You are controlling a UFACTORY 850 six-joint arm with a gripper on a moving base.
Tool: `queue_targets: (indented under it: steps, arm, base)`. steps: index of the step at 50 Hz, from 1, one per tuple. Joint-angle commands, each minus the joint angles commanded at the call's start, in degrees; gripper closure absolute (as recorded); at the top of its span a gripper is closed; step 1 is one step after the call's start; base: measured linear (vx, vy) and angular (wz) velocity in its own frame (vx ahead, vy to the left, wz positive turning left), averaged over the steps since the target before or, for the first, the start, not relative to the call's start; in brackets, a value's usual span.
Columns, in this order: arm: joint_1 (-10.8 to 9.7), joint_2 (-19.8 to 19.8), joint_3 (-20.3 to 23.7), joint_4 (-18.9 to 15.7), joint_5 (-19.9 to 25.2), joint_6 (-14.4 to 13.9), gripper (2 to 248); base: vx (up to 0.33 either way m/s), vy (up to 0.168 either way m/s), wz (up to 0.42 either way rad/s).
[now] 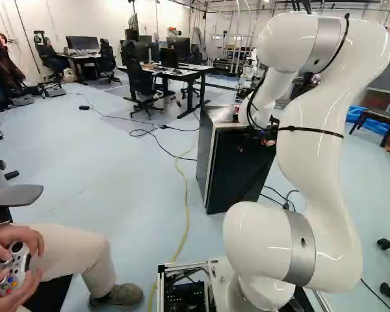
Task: Grab a drink from the fridge
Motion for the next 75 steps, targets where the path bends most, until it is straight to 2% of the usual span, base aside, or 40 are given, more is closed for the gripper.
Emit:
queue_targets:
  steps: [25, 57, 75]
  arm:
    - [0.07, -0.04, -0.06, 0.0, 0.25, 0.0, 3]
    - [0.05, 0.01, 0.01, 0.0, 3.58, 0.0, 3]
    - [-0.4, 2.96, 4.21, 0.0, 3.58, 0.0, 3]
  base:
    - [0.0, 0.0, 0.0]
    - [0.0, 0.0, 0.0]
    - [0.0, 0.0, 0.0]
